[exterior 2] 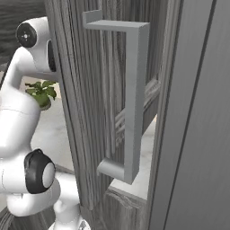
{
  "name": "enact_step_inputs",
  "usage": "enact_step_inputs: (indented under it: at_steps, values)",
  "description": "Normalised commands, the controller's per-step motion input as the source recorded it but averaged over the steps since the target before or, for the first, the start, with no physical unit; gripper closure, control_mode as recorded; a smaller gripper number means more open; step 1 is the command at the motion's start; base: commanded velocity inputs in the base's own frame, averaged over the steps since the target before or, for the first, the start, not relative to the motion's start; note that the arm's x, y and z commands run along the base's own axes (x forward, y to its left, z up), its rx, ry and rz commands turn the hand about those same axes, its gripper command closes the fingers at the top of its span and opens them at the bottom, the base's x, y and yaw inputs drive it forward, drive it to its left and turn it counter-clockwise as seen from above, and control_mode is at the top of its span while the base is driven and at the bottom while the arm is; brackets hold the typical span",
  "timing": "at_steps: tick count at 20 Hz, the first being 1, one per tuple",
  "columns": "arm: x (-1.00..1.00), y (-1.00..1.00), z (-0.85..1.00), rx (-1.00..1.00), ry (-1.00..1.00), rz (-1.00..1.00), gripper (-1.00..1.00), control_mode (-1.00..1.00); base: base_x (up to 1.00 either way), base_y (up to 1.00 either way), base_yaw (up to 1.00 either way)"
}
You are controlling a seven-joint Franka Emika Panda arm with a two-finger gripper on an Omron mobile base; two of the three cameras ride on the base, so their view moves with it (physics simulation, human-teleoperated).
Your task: Move the cutting board and knife to the sink. Then move spray from the cabinet to the counter.
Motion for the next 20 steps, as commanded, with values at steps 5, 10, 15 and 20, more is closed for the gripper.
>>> enact_step_inputs:
  at_steps: [5, 10, 15, 20]
  values:
    - [-0.91, 0.0, 0.0, 0.0, 0.0, 0.0, 1.0, -1.0, 0.0, 0.0, 0.0]
    - [-0.97, 0.0, 0.0, 0.0, 0.0, 0.0, 1.0, -1.0, 0.0, 0.0, 0.0]
    - [-0.96, 0.0, 0.0, 0.0, 0.0, 0.0, 1.0, -1.0, 0.0, 0.0, 0.0]
    - [-0.93, 0.0, -0.06, 0.0, -0.01, 0.0, 1.0, -1.0, 0.0, 0.0, 0.0]
